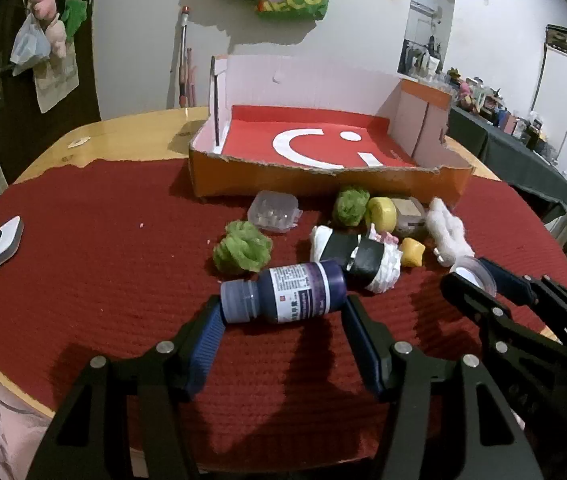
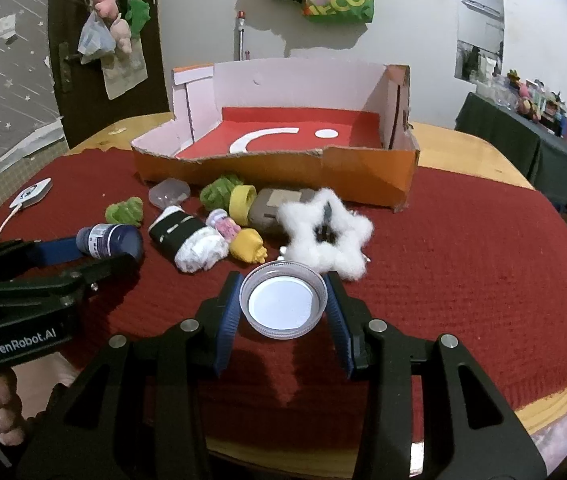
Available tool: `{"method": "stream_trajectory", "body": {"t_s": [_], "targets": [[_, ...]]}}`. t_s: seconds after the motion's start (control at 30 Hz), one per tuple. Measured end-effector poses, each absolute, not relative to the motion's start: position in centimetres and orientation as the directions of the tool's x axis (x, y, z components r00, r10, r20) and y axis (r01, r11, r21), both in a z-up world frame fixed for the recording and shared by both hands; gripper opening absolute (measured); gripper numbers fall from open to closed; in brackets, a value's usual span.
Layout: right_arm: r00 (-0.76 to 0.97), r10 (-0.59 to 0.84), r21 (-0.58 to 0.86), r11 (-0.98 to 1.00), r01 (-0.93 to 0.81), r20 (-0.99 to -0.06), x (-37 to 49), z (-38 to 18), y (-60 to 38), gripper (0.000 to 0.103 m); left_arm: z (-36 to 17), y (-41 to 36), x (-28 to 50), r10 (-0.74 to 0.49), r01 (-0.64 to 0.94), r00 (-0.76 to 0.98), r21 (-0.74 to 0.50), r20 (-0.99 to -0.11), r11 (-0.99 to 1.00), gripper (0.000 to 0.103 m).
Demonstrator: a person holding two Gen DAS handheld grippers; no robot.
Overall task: Organize objects
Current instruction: 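Grasp the dark blue bottle with the left gripper while the right holds the clear lid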
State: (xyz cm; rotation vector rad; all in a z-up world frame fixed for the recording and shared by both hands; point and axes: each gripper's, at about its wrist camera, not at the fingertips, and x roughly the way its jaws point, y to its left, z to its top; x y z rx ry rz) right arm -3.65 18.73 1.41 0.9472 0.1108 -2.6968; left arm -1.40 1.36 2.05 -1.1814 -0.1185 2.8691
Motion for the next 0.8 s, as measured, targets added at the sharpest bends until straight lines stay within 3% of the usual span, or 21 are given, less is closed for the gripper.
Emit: {"method": "stream_trajectory", "body": {"t_s": [0.8], "targets": [[-0.769, -0.305, 0.033, -0.937, 0.348, -0.562, -6.4, 6.3, 18.1, 0.039, 5.0, 0.6, -3.8, 0.051, -0.02, -0.766, -0.055, -0.641, -0.998, 0.062]]}}
